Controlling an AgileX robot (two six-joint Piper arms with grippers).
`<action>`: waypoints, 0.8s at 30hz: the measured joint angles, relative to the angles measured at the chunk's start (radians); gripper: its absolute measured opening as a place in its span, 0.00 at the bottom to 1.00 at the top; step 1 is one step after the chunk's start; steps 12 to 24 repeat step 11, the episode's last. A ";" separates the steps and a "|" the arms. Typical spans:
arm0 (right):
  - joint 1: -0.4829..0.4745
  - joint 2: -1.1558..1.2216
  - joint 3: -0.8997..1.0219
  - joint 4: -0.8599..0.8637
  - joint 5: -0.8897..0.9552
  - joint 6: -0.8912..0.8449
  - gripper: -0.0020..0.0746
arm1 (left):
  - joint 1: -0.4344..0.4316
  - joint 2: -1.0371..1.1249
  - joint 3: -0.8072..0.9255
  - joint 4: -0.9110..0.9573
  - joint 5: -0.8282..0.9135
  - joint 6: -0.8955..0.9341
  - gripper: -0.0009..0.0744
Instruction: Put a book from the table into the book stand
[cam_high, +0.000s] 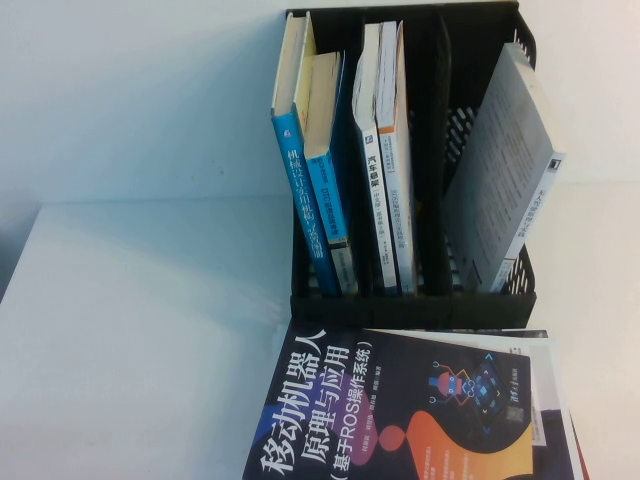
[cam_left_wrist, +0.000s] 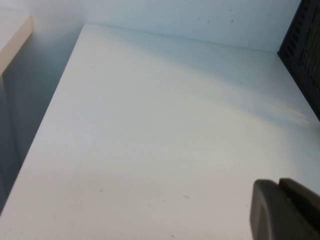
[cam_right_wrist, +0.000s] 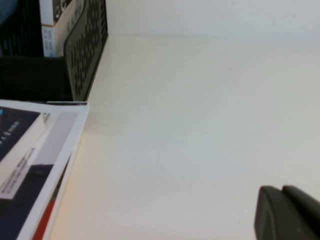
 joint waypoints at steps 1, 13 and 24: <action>-0.007 0.000 0.000 0.000 0.000 0.000 0.02 | 0.000 0.000 0.000 0.000 0.000 0.000 0.01; -0.064 0.000 0.000 0.001 0.000 -0.002 0.02 | 0.000 0.000 0.000 0.000 0.000 0.000 0.01; -0.064 0.000 0.000 0.001 0.000 -0.002 0.02 | 0.000 0.000 0.000 0.000 0.000 0.000 0.01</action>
